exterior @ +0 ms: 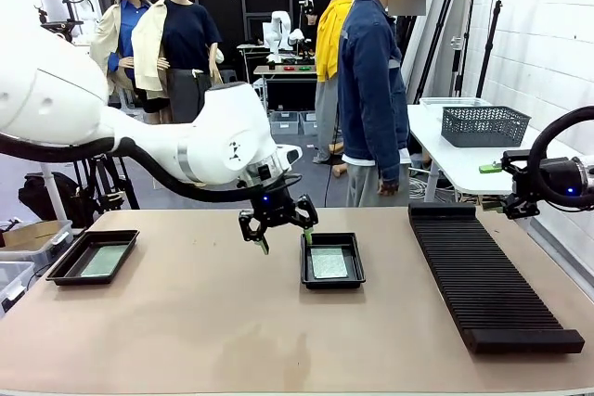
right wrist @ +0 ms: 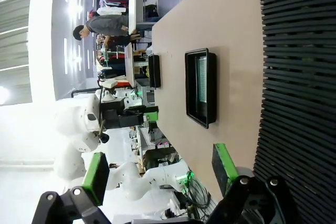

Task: Inspect and transfer BCBs to ESD trays.
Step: Pick up the ESD tray and place it on the left side of the table.

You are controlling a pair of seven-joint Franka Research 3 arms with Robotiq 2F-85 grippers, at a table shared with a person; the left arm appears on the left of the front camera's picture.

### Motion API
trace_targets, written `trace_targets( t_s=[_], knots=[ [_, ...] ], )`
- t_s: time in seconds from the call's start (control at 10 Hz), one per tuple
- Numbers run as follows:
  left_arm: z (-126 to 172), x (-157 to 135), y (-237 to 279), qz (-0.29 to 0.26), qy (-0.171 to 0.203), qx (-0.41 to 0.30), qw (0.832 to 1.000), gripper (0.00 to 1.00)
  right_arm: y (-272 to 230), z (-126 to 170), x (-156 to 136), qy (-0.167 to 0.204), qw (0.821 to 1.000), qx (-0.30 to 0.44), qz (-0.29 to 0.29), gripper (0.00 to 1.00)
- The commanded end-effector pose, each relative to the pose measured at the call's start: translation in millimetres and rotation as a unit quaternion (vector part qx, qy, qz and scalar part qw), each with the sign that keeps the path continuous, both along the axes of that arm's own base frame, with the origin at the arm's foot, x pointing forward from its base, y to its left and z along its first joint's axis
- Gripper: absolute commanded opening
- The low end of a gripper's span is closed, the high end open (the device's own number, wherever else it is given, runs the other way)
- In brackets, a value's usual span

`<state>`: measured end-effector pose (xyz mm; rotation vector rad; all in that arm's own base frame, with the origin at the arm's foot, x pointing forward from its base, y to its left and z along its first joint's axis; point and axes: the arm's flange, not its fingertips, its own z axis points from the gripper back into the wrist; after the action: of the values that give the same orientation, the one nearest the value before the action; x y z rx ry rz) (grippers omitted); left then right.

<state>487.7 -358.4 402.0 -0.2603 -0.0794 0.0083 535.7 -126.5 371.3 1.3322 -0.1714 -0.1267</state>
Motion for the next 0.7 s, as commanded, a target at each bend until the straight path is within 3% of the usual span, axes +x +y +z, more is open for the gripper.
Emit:
trace_targets(
  t_s=[0.0,0.6],
  knots=[
    [-12.1,14.5,-16.7,0.024,0.0,0.005,1.0,1.0,-0.8,1.8,3.9,0.005,1.0,0.005,0.004,1.0],
    [-48.2,35.7,-42.8,0.053,-0.009,0.005,0.999,1.0,-0.8,1.8,3.9,0.005,1.0,0.005,0.004,1.0]
  ],
)
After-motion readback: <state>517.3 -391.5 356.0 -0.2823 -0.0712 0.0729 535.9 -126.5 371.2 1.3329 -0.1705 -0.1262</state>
